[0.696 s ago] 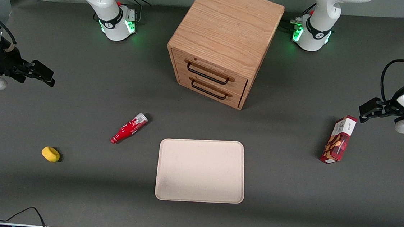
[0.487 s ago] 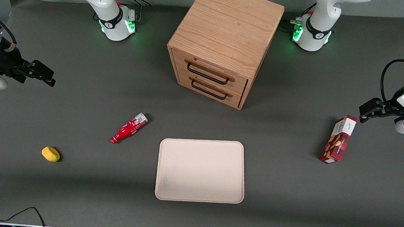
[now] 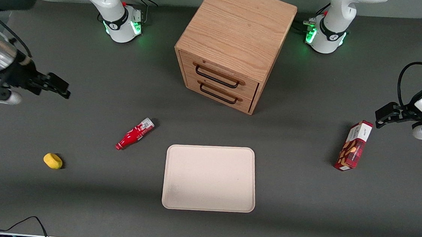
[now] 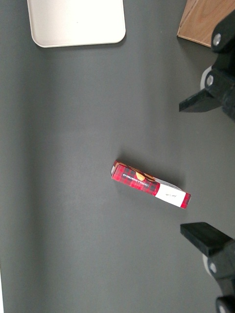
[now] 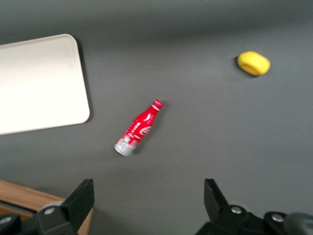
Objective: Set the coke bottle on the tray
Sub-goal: 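Move the right gripper toward the red Coca-Cola bottle lying on the table, then lower the right gripper around the bottle's body and close it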
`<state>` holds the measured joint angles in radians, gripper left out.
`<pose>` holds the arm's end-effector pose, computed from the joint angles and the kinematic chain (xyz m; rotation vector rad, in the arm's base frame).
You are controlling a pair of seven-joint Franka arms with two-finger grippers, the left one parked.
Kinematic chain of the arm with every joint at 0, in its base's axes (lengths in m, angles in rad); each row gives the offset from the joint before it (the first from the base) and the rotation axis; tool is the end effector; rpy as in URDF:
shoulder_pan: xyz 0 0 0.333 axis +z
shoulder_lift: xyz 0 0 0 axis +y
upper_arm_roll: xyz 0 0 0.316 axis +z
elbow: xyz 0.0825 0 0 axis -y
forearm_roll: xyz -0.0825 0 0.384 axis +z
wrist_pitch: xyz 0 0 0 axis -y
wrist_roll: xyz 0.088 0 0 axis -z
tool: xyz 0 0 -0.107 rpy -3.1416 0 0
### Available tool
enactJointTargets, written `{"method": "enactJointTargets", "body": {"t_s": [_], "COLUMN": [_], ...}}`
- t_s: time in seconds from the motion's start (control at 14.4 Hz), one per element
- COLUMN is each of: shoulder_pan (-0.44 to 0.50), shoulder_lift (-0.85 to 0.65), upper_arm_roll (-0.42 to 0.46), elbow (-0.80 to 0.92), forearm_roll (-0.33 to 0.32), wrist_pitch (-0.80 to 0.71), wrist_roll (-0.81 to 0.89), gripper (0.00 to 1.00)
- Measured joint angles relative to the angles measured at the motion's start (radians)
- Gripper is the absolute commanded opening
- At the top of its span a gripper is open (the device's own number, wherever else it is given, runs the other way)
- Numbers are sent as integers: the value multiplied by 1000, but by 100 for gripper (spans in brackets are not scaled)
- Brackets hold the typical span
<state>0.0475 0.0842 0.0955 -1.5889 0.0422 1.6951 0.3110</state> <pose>0.5832 0.0858 0.5791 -3.0763 0.2671 -0.0163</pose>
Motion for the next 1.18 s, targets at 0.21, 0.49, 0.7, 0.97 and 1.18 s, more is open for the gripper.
{"method": "enactJointTargets", "body": {"t_s": [0.21, 0.49, 0.7, 0.97, 1.18], "shoulder_pan": [6, 13, 10, -3, -3], "shoulder_lift": [101, 211, 237, 265, 311], "upper_arm_roll": [78, 147, 147, 137, 135], "elbow": [-7, -30, -142, -312, -382], "forearm_roll": [1, 1, 1, -9, -36], "wrist_pitch": [62, 137, 264, 452, 603], "wrist_roll": [263, 570, 676, 768, 830], "gripper": [100, 100, 100, 100, 100]}}
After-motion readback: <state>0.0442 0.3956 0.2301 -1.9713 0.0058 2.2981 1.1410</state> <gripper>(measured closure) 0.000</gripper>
